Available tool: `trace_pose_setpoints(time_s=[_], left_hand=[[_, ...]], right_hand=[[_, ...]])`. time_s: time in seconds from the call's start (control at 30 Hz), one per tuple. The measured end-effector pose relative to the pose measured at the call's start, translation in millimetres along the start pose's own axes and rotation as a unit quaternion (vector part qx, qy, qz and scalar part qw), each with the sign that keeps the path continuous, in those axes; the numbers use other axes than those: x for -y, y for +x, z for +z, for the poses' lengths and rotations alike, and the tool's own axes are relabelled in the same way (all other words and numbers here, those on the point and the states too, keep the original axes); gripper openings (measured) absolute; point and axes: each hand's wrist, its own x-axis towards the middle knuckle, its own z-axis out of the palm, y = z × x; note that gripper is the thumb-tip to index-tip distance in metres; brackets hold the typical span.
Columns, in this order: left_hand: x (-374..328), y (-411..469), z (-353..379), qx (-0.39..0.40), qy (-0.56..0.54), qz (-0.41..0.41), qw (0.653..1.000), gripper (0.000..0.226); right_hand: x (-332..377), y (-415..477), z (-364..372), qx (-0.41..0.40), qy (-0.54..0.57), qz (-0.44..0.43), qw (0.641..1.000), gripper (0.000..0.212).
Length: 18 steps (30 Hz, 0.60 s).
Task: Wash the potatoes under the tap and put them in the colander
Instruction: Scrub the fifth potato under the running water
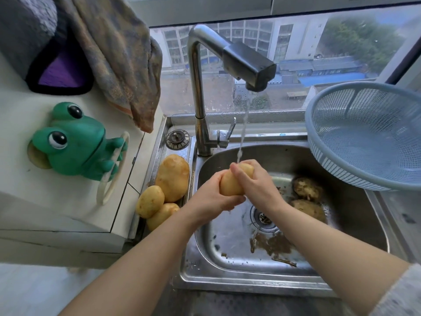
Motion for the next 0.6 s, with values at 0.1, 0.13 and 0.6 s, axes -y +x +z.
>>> trace_pose_setpoints(time_s=[0.1,0.13,0.6], left_hand=[[0,-4,15,-0.051,0.049,0.016,0.997,0.077],[2,-5,19,-0.067,0.058,0.03,0.996,0.08],[-3,-6,24,-0.182,0.193,0.097,0.959,0.067]], right_hand=[[5,4,5,-0.034,0.006,-0.025,0.999,0.035],[5,6,5,-0.035,0.027,-0.019,0.999,0.039],[8,-3,13,-0.057,0.051,-0.068,0.995,0.019]])
